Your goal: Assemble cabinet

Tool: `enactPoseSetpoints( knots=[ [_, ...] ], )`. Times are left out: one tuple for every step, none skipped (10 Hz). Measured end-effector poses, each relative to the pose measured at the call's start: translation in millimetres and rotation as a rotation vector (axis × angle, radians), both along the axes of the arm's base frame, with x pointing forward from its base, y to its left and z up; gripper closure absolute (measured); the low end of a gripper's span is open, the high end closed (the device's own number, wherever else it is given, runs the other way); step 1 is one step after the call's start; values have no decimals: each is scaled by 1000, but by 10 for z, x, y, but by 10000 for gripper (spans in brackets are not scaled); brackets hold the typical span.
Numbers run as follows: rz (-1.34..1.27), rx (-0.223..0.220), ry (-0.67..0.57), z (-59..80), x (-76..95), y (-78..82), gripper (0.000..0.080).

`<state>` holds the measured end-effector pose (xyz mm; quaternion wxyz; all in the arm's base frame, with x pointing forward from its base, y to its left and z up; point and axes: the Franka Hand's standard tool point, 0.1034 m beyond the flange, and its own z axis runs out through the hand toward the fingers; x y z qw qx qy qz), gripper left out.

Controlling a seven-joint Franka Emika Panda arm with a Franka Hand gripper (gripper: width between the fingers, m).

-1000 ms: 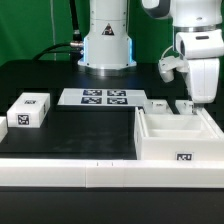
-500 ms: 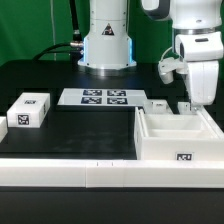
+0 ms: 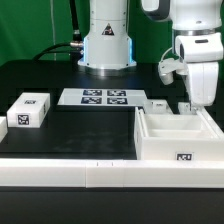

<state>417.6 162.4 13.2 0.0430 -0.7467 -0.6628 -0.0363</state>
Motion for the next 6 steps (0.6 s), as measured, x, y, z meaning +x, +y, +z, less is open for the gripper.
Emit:
enactPoseSetpoints(
  knots=[
    [4,-19,10,97,17,-36,731],
    [6,-28,1,201,57,-55,731],
    [8,-42,1,305,83,-86,731],
    [6,-53,5,371,98,-125,731],
    [11,-60,2,431,129,-184,731],
    [16,-65,-5,477,178,-296,731]
  ],
)
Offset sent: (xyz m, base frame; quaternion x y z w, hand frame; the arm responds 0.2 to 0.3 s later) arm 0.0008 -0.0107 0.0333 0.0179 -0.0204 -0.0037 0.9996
